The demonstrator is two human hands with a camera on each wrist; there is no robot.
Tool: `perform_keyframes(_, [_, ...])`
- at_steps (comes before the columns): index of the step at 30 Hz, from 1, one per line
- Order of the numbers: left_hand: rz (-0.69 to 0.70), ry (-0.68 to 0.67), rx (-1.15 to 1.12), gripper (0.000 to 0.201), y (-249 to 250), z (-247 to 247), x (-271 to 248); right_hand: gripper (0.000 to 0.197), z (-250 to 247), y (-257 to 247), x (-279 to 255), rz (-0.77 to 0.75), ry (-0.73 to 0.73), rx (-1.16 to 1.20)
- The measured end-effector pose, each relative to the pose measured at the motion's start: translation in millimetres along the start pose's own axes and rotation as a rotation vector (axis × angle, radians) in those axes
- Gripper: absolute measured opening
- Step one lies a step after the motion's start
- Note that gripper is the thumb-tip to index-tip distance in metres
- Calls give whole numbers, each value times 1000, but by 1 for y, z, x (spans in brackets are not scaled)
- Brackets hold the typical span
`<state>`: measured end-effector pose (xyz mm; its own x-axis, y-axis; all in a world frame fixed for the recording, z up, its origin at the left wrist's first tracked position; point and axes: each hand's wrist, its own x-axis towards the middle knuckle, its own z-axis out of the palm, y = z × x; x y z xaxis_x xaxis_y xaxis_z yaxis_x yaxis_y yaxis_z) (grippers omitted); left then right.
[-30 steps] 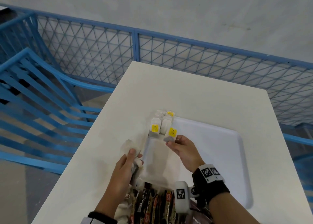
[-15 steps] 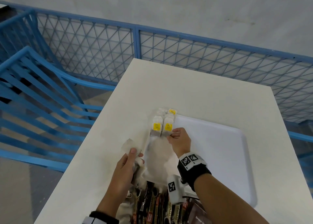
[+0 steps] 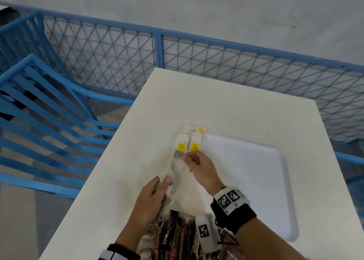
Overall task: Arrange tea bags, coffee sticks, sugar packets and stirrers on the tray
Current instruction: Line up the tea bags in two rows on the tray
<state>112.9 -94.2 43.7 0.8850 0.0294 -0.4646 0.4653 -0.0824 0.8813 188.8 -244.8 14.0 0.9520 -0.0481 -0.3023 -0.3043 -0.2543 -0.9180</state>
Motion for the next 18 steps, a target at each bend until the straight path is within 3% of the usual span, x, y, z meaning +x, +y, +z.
perform_keyframes(2, [13, -31, 10, 34, 3, 0, -2, 7, -1, -11, -18, -15, -272, 57])
perform_keyframes(5, [16, -70, 20, 40, 6, 1, -2, 10, -5, -12, -33, -21, -458, 86])
perform_keyframes(13, [29, -51, -14, 29, 5, 0, -6, 7, -12, -9, -45, -6, -304, 226])
perform_keyframes(18, [91, -55, 6, 22, 3, -3, -6, 7, -14, -4, -51, 40, -321, 296])
